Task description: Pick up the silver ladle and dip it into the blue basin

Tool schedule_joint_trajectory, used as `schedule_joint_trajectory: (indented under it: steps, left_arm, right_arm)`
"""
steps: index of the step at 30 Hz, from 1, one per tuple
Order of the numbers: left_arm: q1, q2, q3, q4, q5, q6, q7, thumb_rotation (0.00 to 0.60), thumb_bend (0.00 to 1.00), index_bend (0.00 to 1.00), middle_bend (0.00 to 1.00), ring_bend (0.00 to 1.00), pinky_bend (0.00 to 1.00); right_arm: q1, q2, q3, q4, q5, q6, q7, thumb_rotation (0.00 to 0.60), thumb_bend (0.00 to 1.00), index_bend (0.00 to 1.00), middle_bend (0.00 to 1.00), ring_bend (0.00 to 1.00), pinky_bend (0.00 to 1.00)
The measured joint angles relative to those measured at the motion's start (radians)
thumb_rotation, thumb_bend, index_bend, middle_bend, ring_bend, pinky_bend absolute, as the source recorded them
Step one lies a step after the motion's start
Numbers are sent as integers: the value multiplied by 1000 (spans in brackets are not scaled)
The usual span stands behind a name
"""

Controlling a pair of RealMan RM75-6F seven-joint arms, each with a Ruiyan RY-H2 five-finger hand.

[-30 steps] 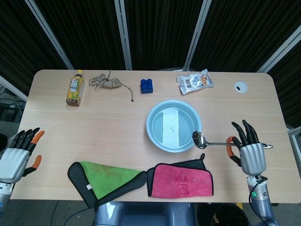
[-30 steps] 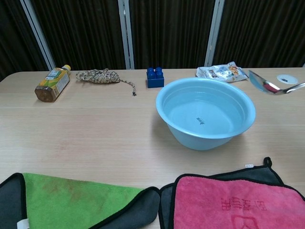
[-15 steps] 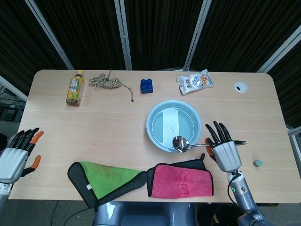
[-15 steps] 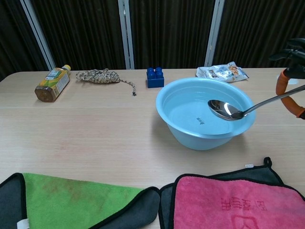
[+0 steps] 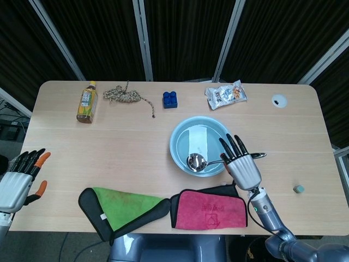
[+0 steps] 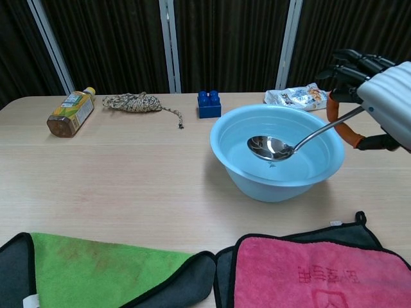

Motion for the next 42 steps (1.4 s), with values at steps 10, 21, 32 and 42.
schedule_joint_trajectory:
  steps: [10,21,32,42]
  left_arm:
    - [-13,-2,-3,1,-17,-30,-2,600,500,22,0,0,0]
    - [-16,-9,-15,0,-47,-40,17,600,503,23,0,0,0]
    - [-33,0,-14,-4,-52,-73,-16,600,501,25,0,0,0]
    - [-33,7,-15,1,-47,-63,-38,600,500,25,0,0,0]
  right_arm:
    - [70,-69,1,172,2,-56,25,600,466,671,173,25,174]
    - [151,-180,9,458,34,-76,151,600,463,670,173,26,174]
    - [145,-257,-35,624,48,-63,183,600,458,670,173,26,174]
    - [108,-313,-93,712,46,-92,188,600,458,671,173,27,174]
